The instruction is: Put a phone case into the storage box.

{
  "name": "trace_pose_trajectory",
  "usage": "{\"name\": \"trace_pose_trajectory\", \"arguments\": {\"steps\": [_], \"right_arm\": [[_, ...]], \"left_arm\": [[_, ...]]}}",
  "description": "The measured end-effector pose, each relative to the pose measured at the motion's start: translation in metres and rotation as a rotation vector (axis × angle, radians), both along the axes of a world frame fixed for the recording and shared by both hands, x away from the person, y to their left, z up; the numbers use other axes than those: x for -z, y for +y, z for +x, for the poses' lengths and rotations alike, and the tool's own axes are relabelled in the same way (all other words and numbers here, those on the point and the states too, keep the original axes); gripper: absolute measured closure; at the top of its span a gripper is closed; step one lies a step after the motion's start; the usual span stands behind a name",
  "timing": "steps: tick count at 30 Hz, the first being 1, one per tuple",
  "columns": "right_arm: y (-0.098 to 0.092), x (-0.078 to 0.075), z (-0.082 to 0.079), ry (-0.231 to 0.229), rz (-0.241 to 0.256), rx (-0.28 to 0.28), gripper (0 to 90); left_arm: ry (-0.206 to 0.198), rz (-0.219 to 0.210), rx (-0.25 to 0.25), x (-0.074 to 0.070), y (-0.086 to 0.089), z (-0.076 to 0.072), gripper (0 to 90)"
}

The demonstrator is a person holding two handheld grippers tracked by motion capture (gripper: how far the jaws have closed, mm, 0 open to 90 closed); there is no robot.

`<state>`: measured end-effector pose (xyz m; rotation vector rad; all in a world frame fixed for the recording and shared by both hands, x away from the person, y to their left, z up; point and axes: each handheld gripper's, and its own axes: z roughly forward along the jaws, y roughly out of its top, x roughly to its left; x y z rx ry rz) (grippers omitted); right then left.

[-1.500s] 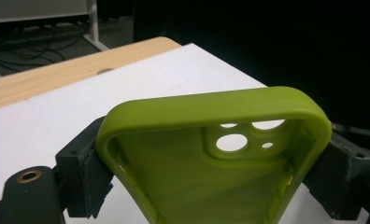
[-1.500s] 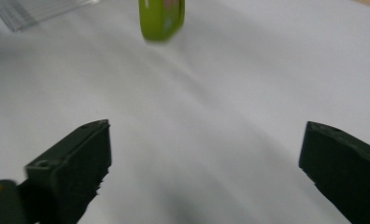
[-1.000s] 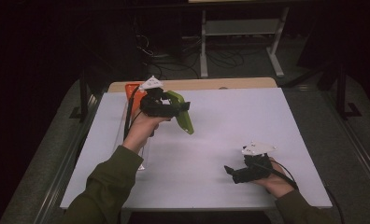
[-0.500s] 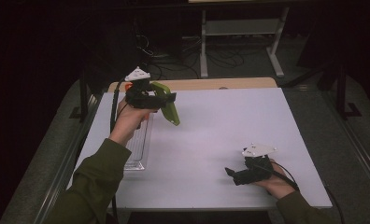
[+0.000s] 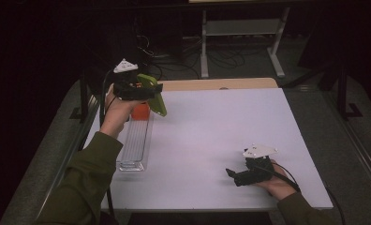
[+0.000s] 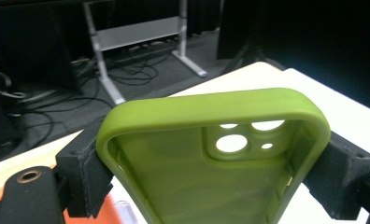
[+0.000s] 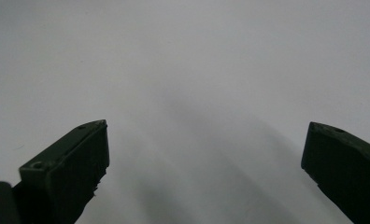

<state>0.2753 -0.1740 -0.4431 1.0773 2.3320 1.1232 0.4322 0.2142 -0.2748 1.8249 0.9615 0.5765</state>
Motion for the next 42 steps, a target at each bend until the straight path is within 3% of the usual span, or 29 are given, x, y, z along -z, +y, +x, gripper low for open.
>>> {"name": "trace_pose_trajectory", "arguments": {"steps": [10, 20, 21, 29, 37, 42], "right_arm": [[0.000, 0.000, 0.000, 0.004, 0.003, 0.003, 0.4], [-0.001, -0.001, 0.001, -0.015, -0.009, -0.006, 0.4], [-0.001, -0.002, 0.000, -0.007, 0.007, -0.003, 0.4], [0.000, -0.002, 0.000, -0.010, 0.012, -0.002, 0.4], [-0.001, -0.003, 0.000, -0.012, 0.008, -0.002, 0.4], [0.000, -0.004, -0.001, -0.008, 0.014, 0.000, 0.4]], "left_arm": [[-0.007, 0.049, -0.121, -0.005, 0.014, 0.010, 13.7], [0.031, 0.076, -0.240, 0.005, 0.025, 0.021, 13.7], [0.034, 0.088, -0.247, 0.005, 0.027, 0.022, 13.7], [0.056, 0.089, -0.323, 0.014, 0.026, 0.026, 13.7], [0.081, 0.145, -0.353, 0.025, 0.026, 0.029, 13.7], [0.100, 0.145, -0.369, 0.035, 0.026, 0.031, 13.7]]}}
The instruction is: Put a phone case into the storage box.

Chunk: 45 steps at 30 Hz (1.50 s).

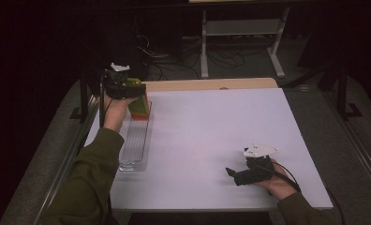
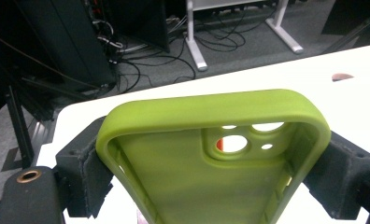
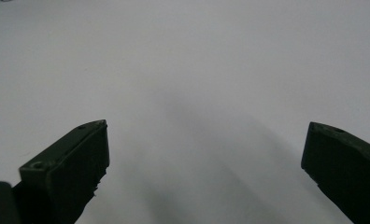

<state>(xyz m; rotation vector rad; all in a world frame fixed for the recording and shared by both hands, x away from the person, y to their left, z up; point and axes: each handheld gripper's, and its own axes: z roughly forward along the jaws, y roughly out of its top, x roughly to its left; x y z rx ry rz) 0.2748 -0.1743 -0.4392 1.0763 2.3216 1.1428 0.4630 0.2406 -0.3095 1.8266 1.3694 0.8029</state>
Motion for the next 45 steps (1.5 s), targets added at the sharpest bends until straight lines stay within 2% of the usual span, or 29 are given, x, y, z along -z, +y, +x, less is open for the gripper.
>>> {"name": "trace_pose_trajectory", "arguments": {"steps": [4, 7, 8, 10, 16, 20, 23, 25, 27, 34, 36, 41, 45], "right_arm": [[-0.001, 0.001, 0.001, -0.009, -0.018, -0.006, 0.4], [0.000, 0.000, 0.000, -0.001, -0.005, 0.000, 0.4], [0.000, 0.000, 0.000, -0.001, -0.003, 0.001, 0.4], [-0.001, 0.001, 0.001, -0.008, -0.019, -0.006, 0.4], [0.000, 0.001, 0.001, -0.003, -0.005, 0.000, 0.4], [0.000, 0.001, 0.001, -0.001, -0.006, -0.002, 0.4], [0.000, 0.001, 0.001, 0.000, -0.007, -0.005, 0.4], [-0.001, 0.001, 0.001, -0.007, -0.019, -0.009, 0.4], [-0.001, 0.000, 0.001, -0.002, -0.005, -0.002, 0.4], [-0.001, 0.000, 0.001, 0.000, -0.008, -0.004, 0.4], [-0.001, 0.001, 0.001, -0.006, -0.020, -0.009, 0.4], [-0.001, 0.001, 0.001, 0.000, -0.006, -0.004, 0.4], [-0.001, 0.000, 0.001, 0.000, -0.007, -0.004, 0.4]], "left_arm": [[0.015, 0.014, -0.010, 0.006, 0.002, 0.001, 13.7], [0.023, 0.003, -0.020, 0.012, 0.003, 0.002, 13.7], [0.029, 0.011, -0.021, 0.014, 0.005, 0.003, 13.6], [0.031, 0.005, -0.029, 0.016, 0.005, 0.003, 13.7], [0.051, 0.015, -0.038, 0.024, 0.008, 0.006, 13.6], [0.056, 0.004, -0.050, 0.029, 0.006, 0.007, 13.6], [0.063, 0.021, -0.053, 0.032, 0.005, 0.008, 13.5], [0.062, 0.012, -0.064, 0.034, 0.005, 0.009, 13.5], [0.068, 0.021, -0.068, 0.036, 0.005, 0.010, 13.5], [0.067, 0.025, -0.085, 0.042, 0.002, 0.014, 13.3], [0.070, 0.035, -0.090, 0.045, 0.001, 0.015, 13.3], [0.078, 0.051, -0.105, 0.049, 0.001, 0.017, 13.0], [0.060, 0.061, -0.112, 0.051, -0.001, 0.019, 12.6]]}}
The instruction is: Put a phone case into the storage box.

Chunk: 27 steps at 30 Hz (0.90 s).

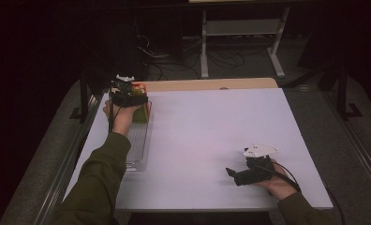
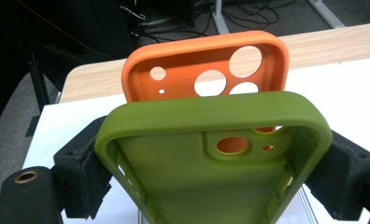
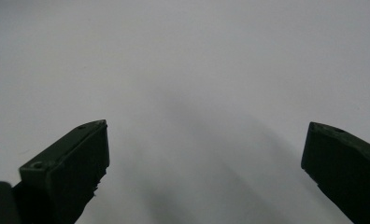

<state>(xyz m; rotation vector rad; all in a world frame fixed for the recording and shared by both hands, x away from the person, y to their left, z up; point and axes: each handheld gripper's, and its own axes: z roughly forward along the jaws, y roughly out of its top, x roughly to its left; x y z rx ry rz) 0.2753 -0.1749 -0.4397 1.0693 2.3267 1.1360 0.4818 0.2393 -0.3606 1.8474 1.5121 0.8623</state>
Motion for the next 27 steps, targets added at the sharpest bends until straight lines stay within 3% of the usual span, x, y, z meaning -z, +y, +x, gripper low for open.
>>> {"name": "trace_pose_trajectory", "arguments": {"steps": [4, 8, 17, 27], "right_arm": [[-0.0006, 0.0005, 0.0006, -0.006, -0.012, -0.008, 0.4], [0.0000, 0.0001, -0.0001, 0.000, 0.000, 0.000, 0.4], [0.0001, 0.0001, -0.0001, 0.000, -0.001, -0.001, 0.4], [0.0000, 0.0001, -0.0003, 0.000, 0.000, -0.001, 0.4]], "left_arm": [[-0.011, 0.016, -0.008, 0.0017, -0.0018, 0.0017, 12.2], [-0.028, 0.003, -0.022, 0.0027, -0.0021, 0.0033, 10.8], [-0.038, -0.014, 0.001, 0.0034, -0.0006, 0.0044, 2.5], [-0.043, -0.039, 0.025, -0.0019, 0.0043, 0.0005, 0.3]]}}
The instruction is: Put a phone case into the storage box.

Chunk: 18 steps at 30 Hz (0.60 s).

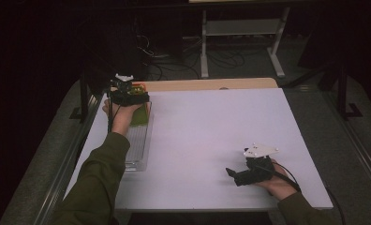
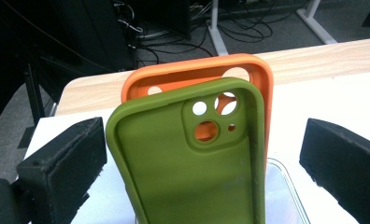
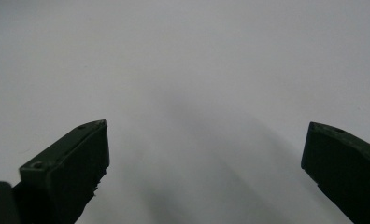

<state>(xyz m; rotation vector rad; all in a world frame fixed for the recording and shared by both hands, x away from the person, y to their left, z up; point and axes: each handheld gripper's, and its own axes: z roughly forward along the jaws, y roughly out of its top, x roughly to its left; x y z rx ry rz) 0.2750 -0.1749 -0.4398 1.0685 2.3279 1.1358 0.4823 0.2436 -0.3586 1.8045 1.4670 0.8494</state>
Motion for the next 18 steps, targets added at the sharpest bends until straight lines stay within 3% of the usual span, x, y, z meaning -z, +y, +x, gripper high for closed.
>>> {"name": "trace_pose_trajectory", "arguments": {"steps": [9, 18], "right_arm": [[-0.002, -0.001, 0.000, -0.008, 0.000, 0.000, 0.4], [-0.004, -0.004, 0.002, -0.005, 0.016, 0.006, 0.4]], "left_arm": [[0.001, -0.012, 0.065, -0.010, 0.005, -0.010, 0.3], [0.006, -0.040, 0.197, -0.022, 0.010, -0.026, 0.3]]}}
